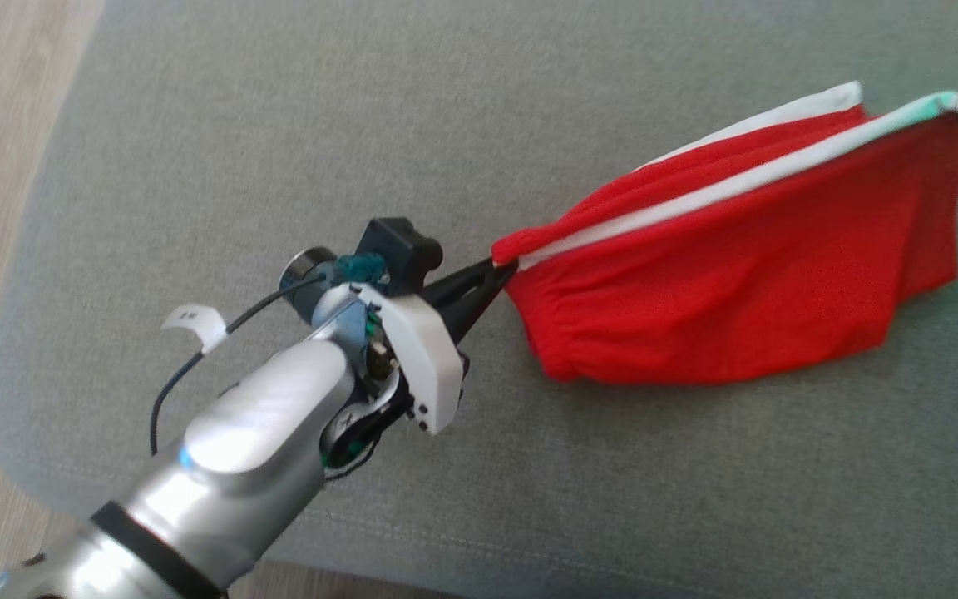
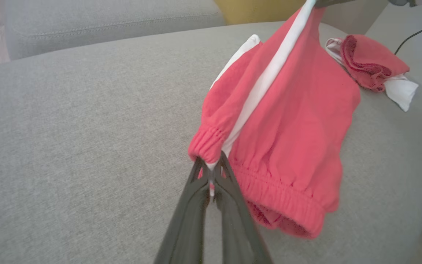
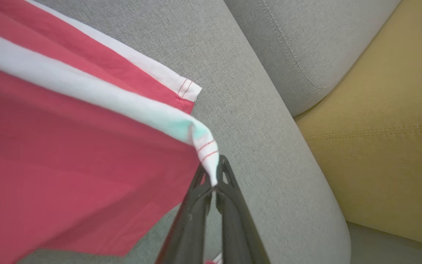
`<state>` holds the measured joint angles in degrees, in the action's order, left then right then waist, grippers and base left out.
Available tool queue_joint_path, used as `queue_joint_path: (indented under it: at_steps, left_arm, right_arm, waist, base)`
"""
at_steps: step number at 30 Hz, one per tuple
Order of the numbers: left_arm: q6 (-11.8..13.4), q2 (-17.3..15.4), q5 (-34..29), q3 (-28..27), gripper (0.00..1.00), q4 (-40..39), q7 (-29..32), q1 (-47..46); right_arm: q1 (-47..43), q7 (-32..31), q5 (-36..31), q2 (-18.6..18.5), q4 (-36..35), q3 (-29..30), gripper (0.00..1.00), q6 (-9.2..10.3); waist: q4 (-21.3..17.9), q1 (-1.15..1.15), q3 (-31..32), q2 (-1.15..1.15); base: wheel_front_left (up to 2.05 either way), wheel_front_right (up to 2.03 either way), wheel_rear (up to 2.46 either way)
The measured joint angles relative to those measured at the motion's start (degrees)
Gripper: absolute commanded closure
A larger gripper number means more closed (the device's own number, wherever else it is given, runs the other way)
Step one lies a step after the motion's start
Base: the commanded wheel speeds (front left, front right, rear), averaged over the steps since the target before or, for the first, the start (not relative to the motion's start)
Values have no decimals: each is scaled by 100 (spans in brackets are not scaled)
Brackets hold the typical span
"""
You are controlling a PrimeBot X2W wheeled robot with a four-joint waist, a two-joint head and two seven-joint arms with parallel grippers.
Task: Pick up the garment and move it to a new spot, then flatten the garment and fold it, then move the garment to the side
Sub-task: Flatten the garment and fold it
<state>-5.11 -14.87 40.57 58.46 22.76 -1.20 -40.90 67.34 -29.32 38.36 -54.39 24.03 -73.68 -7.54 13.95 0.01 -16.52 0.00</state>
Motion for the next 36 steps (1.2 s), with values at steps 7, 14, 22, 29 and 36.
queue_joint_path:
  at_steps: [7, 14, 22, 29, 36]
  left_arm:
    - [-101, 287, -15, 30, 100, 550, -242, -378]
    - [-176, 448, -15, 130, 100, 945, -404, -623]
    - [-178, 491, 1, 178, 0, 1413, -525, -733]
    - [-90, 442, 113, 29, 0, 1622, -683, -720]
    - [121, 309, 350, -147, 0, 1663, -820, -343]
  right_arm:
    - [276, 8, -207, 98, 255, -14, 100, 0]
    - [393, 205, -243, 209, 599, -26, 0, 0]
    - [528, 856, -152, 617, 1266, -20, 0, 0]
    - [435, 1569, 98, 957, 1937, 189, 0, 0]
    - [-268, 2519, 654, 1412, 2580, 871, 0, 0]
  waist:
    - [137, 0, -392, 0]
    - [198, 0, -670, 0]
    - [144, 0, -623, 0]
    - [-44, -1, -335, 0]
    - [-260, -1, 141, 0]
  base:
    - [0, 0, 0]
    - [0, 0, 0]
    - [0, 0, 0]
    - [0, 0, 0]
    - [0, 0, 0]
